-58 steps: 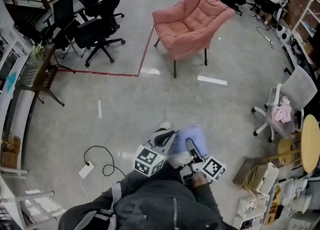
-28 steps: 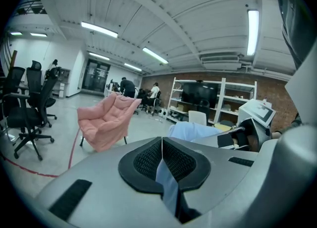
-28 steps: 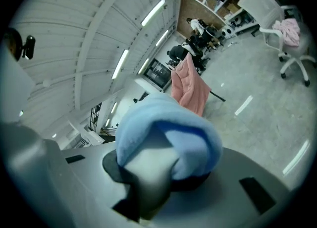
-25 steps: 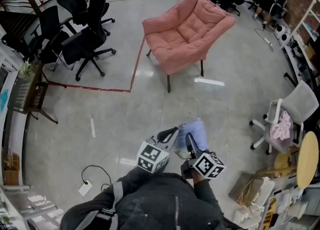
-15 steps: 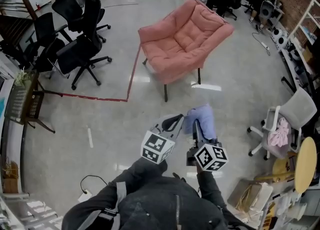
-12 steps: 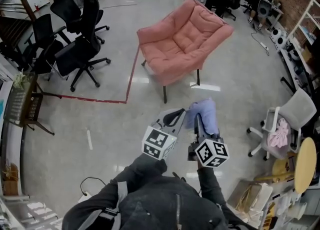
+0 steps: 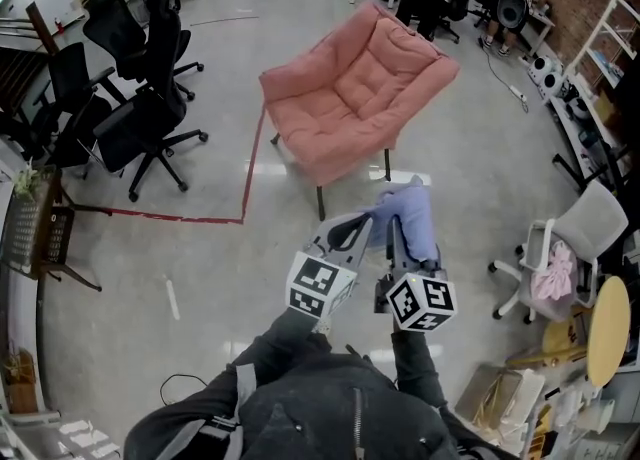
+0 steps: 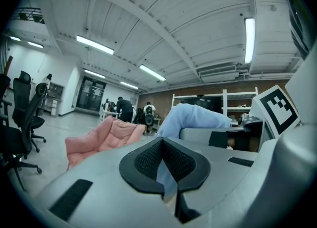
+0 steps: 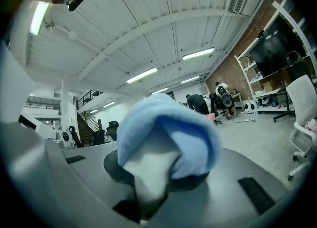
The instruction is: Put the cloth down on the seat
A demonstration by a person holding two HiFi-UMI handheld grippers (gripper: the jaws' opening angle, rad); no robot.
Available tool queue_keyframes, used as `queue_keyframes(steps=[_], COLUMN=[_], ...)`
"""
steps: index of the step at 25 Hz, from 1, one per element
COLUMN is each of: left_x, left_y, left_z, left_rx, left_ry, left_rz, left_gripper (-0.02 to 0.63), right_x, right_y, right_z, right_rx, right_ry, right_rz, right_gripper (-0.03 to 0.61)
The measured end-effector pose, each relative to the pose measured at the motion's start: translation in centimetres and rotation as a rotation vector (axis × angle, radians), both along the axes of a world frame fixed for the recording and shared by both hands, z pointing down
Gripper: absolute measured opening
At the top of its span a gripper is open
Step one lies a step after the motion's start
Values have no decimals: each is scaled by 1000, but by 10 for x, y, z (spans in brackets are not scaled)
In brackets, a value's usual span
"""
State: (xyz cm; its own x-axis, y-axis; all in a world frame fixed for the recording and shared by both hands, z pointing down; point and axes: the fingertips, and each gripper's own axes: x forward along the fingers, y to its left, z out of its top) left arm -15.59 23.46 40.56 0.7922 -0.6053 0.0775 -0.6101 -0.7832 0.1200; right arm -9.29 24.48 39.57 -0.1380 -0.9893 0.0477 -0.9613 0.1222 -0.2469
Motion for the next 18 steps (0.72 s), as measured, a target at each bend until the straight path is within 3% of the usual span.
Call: queue_keyframes(steps=[7,18], left_x=[-1,6], left_y=[-29,-19], left_z=[16,29], left_rx=[-28,-41], left_ry=[14,-10], left_rz=[-16,27], left_gripper=[6,6], right_x=[6,9], right_y=[-16,-11], right_z=[13,32], right_rx=[-11,-58], right_ry=[5,-2], right_rz=[36,96], right_gripper=[114,114])
